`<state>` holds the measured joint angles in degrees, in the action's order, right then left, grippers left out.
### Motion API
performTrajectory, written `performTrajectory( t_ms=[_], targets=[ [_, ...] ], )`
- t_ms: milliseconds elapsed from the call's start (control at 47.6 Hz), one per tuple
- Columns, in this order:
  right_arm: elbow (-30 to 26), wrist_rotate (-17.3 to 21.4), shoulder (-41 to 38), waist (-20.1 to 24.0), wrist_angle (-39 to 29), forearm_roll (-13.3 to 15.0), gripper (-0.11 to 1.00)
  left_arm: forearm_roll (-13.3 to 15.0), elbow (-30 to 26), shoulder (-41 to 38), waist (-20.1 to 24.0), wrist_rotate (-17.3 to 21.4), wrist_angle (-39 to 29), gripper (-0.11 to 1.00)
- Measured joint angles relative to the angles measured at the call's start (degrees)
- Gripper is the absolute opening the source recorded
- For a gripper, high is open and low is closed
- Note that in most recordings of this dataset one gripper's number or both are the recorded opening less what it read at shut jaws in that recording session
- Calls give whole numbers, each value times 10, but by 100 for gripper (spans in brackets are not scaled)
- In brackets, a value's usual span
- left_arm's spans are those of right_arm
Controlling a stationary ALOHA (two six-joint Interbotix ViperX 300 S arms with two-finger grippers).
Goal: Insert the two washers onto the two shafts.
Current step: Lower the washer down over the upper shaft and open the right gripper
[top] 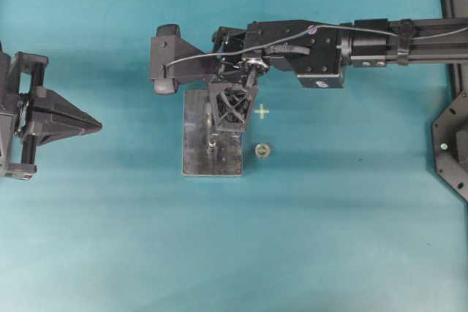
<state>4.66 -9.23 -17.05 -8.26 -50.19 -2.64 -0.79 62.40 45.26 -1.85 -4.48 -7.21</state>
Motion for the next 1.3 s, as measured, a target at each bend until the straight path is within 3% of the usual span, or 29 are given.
performTrajectory(
  t_ms=[336, 609, 1009, 1303],
  targets=[
    [1, 0, -5, 1, 0, -3, 62, 0, 1, 4, 0, 0, 0, 0],
    [-3, -8, -23, 10, 0, -40, 58, 0, 2, 5, 0, 0, 0, 0],
    [0, -8, -31, -25, 5, -26, 55, 0, 2, 6, 0, -1, 0, 0],
    [2, -7, -28, -23, -3, -23, 55, 1, 1, 7, 0, -1, -2, 0]
  ],
)
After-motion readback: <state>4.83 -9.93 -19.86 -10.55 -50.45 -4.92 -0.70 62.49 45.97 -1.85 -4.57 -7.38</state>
